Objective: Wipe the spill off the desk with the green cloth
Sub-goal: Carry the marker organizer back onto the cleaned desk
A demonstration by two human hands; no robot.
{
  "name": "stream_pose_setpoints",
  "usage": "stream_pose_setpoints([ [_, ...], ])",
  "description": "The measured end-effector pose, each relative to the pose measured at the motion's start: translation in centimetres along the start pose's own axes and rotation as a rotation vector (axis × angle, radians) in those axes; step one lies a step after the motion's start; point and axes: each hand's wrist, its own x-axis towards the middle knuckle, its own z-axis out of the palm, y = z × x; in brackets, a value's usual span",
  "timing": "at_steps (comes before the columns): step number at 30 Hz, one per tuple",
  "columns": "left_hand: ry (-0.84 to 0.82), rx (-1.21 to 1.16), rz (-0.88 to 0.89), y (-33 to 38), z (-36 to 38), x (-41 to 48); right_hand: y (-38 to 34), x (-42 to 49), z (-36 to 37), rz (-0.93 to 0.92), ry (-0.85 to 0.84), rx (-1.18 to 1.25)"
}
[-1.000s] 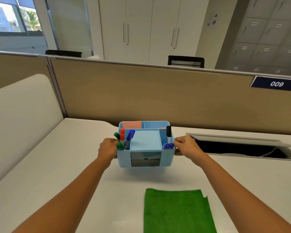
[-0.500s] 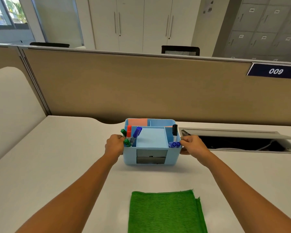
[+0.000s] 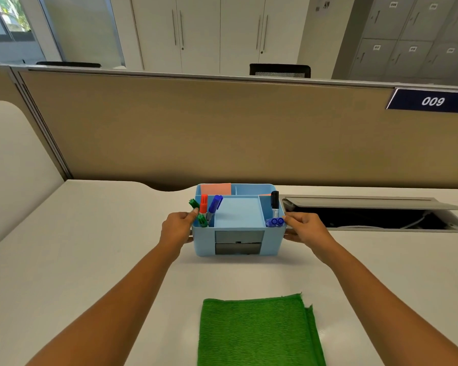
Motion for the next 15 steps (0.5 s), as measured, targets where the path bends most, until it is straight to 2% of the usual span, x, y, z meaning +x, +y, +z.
stream_pose_setpoints([
  [4, -0.050, -0.151, 0.009, -1.3, -0.8, -1.0, 1.5, -1.2, 0.0, 0.020, -0.020, 0.206],
  [7, -0.171, -0.217, 0.081, -3.0, -1.2, -2.0, 3.0, -2.0, 0.5, -0.031, -0.080, 0.207],
  [10, -0.259, -0.068, 0.201, -3.9, -1.4, -2.3, 3.7, -2.4, 1.2, -0.122, -0.103, 0.132],
  [15, -0.154, 0.118, 0.280, -4.4, -0.4, -2.3, 4.2, -2.5, 2.5, -0.186, 0.011, 0.002],
])
